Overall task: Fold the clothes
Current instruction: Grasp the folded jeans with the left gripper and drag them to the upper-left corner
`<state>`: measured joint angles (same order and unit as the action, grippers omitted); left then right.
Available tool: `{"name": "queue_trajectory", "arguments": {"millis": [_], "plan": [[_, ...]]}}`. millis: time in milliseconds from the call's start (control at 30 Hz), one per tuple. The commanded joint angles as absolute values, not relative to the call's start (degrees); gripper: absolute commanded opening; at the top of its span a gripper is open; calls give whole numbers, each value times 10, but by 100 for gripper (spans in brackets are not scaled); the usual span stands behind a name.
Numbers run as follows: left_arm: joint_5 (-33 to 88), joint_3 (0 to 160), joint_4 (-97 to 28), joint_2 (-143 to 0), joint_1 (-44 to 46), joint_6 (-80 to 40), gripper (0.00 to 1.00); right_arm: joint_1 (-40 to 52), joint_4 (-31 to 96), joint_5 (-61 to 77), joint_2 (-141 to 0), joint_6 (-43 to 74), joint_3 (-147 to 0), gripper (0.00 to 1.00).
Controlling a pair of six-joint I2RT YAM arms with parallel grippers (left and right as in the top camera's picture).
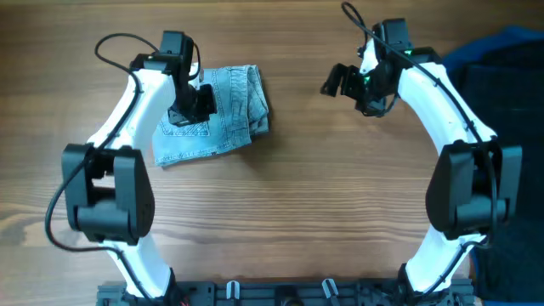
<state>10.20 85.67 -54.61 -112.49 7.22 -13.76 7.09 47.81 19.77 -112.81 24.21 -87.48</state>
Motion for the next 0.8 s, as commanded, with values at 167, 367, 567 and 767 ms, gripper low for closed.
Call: {"name": "queue_trajectory", "arguments": {"millis": [167, 367, 567, 767], "plan": [[104, 853, -468, -1178, 69, -124, 4, 71, 507, 133, -1120, 239, -880, 100], [104, 853, -404, -1222, 44, -146, 4, 71, 525, 133, -1121, 240, -880, 100], [104, 853, -298, -1264, -29, -205, 4, 71, 540, 133, -1121, 239, -880, 100], [101, 853, -221, -1284, -106, -280, 4, 71, 551, 133, -1121, 240, -880, 99]]}}
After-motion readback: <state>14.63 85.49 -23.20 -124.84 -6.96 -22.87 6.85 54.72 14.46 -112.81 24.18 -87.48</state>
